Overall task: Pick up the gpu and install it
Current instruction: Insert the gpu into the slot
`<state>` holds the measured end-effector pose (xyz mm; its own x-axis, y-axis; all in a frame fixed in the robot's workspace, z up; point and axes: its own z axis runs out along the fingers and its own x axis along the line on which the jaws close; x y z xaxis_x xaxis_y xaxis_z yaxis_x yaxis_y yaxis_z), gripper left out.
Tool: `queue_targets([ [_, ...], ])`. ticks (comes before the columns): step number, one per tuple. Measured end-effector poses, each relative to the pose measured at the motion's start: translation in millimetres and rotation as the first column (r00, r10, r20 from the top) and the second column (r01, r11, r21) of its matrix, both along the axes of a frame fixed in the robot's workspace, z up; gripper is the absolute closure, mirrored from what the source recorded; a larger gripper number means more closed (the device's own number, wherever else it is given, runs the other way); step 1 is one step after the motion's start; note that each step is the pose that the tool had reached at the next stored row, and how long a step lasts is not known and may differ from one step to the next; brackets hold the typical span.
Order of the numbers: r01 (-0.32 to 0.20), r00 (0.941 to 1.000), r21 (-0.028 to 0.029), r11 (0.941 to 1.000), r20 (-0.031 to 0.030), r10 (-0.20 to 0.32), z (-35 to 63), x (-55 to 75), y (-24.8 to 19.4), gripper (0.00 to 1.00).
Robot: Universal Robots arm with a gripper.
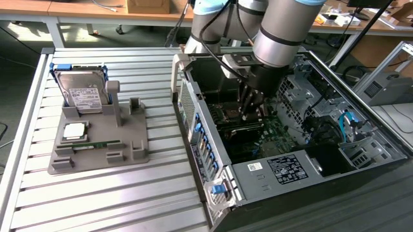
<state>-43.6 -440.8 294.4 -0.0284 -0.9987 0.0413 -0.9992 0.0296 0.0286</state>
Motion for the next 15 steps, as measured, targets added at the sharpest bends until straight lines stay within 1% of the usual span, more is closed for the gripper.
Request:
queue_targets([
  [3,-0.001,1.0000,-0.0003,1.0000,-0.0052,0.001,-2.6,13.7,0.0,0.89],
  [4,-0.001,1.0000,-0.0004,1.0000,-0.0080,0.001,-4.0,21.1,0.0,0.89],
  [6,-0.002,0.9999,-0.0006,1.0000,-0.0118,0.002,-5.7,30.9,0.0,0.89],
  [12,-0.003,0.9998,-0.0008,1.0000,-0.0205,0.003,-9.6,58.9,0.0,0.89],
  [15,-0.004,0.9996,-0.0006,1.0000,-0.0264,0.004,-10.6,72.8,0.0,0.89],
])
